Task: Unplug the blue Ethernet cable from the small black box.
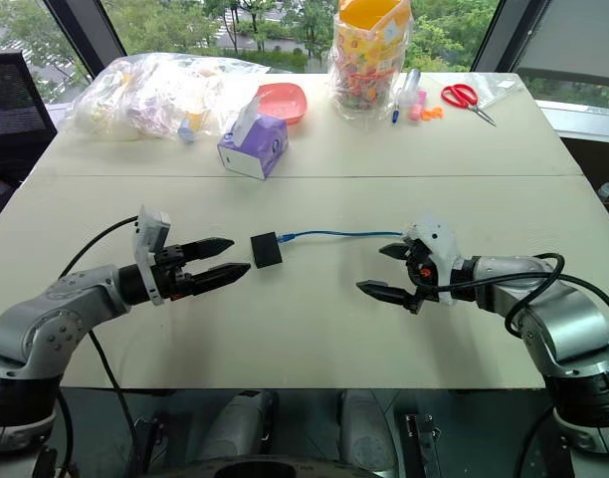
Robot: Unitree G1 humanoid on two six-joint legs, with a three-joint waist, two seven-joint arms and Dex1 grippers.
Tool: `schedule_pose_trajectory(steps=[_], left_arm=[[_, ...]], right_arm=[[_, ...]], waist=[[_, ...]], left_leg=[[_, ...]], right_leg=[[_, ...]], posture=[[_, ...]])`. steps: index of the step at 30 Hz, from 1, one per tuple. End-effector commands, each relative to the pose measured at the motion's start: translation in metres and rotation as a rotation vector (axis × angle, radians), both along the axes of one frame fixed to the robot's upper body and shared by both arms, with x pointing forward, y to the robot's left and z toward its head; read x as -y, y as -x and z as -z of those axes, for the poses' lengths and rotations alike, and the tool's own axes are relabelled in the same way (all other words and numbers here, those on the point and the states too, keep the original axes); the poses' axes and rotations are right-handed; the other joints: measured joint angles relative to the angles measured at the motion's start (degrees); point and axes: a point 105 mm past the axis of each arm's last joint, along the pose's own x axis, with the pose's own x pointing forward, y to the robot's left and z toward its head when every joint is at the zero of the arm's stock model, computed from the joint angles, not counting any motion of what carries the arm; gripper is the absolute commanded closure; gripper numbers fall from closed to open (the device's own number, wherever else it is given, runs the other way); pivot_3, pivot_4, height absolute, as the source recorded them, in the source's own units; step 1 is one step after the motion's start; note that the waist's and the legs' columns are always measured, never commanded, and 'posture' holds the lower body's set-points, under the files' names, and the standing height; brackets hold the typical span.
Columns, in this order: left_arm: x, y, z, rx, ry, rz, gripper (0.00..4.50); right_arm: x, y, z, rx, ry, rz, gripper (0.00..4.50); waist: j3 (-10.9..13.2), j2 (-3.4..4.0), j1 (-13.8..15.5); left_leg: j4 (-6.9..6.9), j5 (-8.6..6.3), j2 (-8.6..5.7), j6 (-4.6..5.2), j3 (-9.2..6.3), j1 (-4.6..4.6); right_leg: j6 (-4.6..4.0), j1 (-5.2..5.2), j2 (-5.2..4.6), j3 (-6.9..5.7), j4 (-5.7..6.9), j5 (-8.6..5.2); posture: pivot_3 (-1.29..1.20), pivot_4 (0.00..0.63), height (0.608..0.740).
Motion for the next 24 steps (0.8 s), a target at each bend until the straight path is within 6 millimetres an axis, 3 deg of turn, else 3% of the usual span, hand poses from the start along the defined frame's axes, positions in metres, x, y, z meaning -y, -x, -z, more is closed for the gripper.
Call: schedule_pose_trajectory(steps=[1, 6, 24], left_arm=[[0.000, -0.003, -0.011, 0.056, 0.006, 0.020, 0.05], [0.001, -0.006, -0.019, 0.077, 0.023, 0.020, 0.05], [-0.003, -0.008, -0.016, 0.089, -0.045, 0.022, 0.05]], right_arm=[[-0.001, -0.002, -0.013, 0.044, -0.012, -0.012, 0.00], [-0.003, -0.003, -0.016, 0.052, -0.015, -0.014, 0.00], [-0.008, -0.022, -0.032, 0.107, 0.050, -0.070, 0.00]], waist=[[0.0, 0.00, 0.0], [0.0, 0.00, 0.0], [0.0, 0.00, -0.1]], left_leg=[[0.00, 0.00, 0.00, 0.00, 0.00, 0.00], [-0.01, 0.00, 0.00, 0.00, 0.00, -0.01], [-0.01, 0.00, 0.01, 0.00, 0.00, -0.02]], right_leg=[[0.00, 0.00, 0.00, 0.00, 0.00, 0.00], [0.01, -0.01, 0.00, 0.00, 0.00, 0.00], [0.01, -0.02, 0.00, 0.00, 0.00, 0.01]], posture=[[0.00, 0.150, 0.740], [0.00, 0.150, 0.740], [0.00, 0.150, 0.740]])
